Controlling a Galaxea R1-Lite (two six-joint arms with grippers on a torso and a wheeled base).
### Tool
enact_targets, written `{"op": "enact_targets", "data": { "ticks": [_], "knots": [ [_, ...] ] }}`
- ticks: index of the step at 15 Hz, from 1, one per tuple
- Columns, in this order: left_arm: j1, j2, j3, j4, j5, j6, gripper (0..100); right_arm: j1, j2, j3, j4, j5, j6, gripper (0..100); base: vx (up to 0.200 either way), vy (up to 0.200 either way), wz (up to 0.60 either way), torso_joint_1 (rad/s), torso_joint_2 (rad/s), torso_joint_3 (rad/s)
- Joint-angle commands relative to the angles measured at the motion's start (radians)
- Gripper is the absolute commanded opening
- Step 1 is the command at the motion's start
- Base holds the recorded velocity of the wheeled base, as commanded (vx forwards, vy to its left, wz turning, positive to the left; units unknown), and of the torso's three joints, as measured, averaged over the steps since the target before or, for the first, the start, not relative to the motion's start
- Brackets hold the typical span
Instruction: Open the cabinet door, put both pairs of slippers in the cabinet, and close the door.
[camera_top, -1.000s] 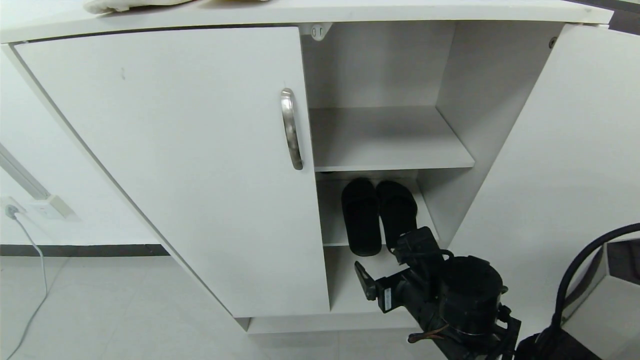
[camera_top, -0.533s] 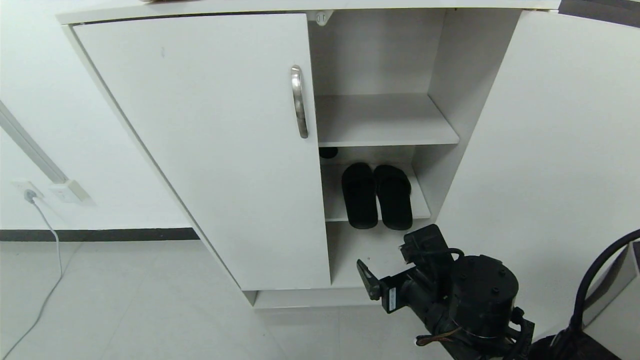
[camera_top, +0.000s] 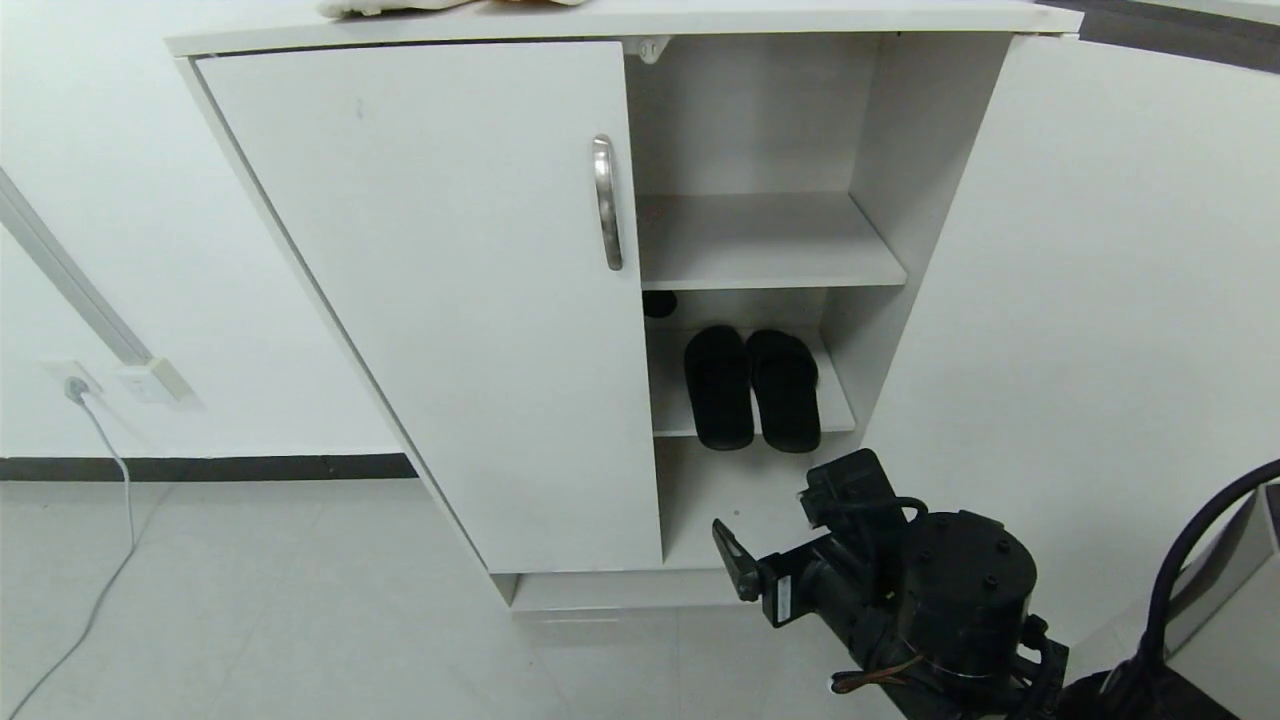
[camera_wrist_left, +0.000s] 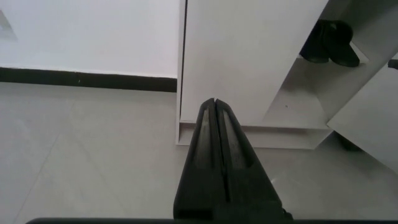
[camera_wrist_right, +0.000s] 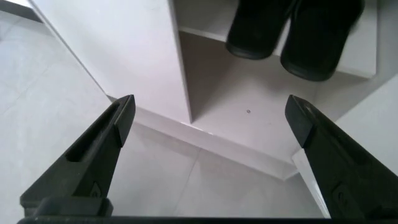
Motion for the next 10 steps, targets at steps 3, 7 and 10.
{"op": "enact_targets", "data": {
  "ticks": [3,7,10],
  "knots": [
    [0.001,0.001,0.0,0.0,0.0,0.0,0,0.0,0.003,0.001,-0.001,0.0,0.0,100,0.0,0.0,0.0,0.001,0.0,0.188],
    [0.001,0.001,0.0,0.0,0.0,0.0,0,0.0,0.003,0.0,-0.001,0.0,0.003,100,0.0,0.0,0.0,0.0,0.0,0.203],
    [-0.001,0.001,0.0,0.0,0.003,0.003,0,0.0,0.006,0.003,-0.001,0.0,0.003,100,0.0,0.0,0.0,0.004,0.0,0.186]
  ]
}}
